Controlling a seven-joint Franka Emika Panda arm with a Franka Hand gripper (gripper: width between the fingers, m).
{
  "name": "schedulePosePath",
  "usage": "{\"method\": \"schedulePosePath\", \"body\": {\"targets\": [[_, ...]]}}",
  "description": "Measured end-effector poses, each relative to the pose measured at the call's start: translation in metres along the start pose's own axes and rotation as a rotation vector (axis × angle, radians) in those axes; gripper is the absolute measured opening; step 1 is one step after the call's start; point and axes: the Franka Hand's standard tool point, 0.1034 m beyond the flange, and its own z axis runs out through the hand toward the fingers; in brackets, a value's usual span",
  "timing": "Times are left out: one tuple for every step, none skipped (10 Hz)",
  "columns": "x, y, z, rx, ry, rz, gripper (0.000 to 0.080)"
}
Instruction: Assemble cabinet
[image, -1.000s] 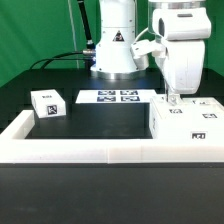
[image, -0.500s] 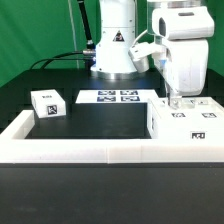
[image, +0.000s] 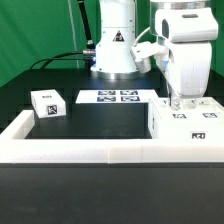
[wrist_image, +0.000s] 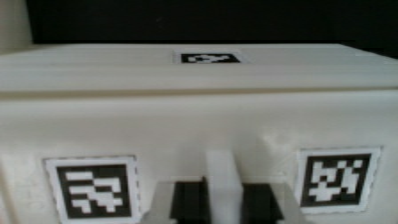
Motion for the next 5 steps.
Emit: {"method": "schedulePosePath", "body": {"targets": [[0.0001,-0.0001,0.0000,0.000,0.000,-0.002,0.0069],[0.0016,0.0001,-0.0007,-0.001,-0.001,-0.007,0.0173],[0.0017,0.0007,-0.0022,-0.004,-0.002,-0.009,0.0311],[-0.0011,-0.0004,-0.0037,-0.005,-0.005,-0.006,0.0446],[-0.0033,-0.0044,-0.0056,-0.004,-0.009,0.022,0.0446]]}}
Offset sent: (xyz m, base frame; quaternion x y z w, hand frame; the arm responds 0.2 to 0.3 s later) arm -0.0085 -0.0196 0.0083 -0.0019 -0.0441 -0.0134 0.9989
